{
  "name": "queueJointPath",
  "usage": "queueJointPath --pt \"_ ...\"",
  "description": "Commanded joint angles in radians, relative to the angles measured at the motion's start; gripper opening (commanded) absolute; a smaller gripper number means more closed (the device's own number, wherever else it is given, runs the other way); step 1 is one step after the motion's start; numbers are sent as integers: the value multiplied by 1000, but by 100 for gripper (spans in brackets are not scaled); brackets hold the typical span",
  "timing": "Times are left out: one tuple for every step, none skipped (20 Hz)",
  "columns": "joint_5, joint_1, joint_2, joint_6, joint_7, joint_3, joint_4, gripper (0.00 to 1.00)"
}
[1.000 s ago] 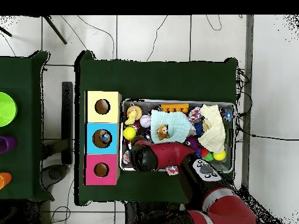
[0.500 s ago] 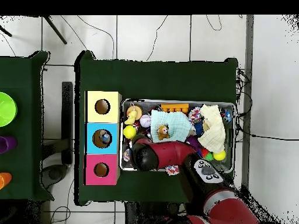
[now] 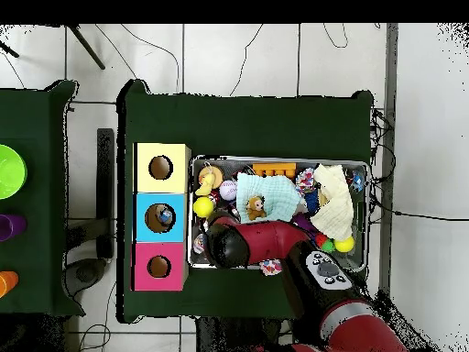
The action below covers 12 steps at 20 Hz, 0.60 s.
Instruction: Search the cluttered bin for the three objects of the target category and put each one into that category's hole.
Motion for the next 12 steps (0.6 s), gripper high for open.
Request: queueJointPath --pt "0 -5 -6 74 87 9 -81 0" --pt "-3 -6 -6 69 88 8 -76 0" --pt "-2 -5 -7 69 90 7 -74 0" --pt "-1 -5 -10 71 91 7 -71 0" --pt "1 -3 -16 74 92 6 -67 0" --pt "3 -2 -24 77 95 5 -60 0" --pt "6 1 -35 83 96 4 -55 0" --pt "13 1 -46 94 96 7 -52 0" --pt "18 2 -55 107 96 8 -49 0" --pt "20 0 -60 114 94 12 -48 0" --pt "23 0 -64 122 92 15 -48 0" --pt "24 -3 -68 125 92 19 -44 0"
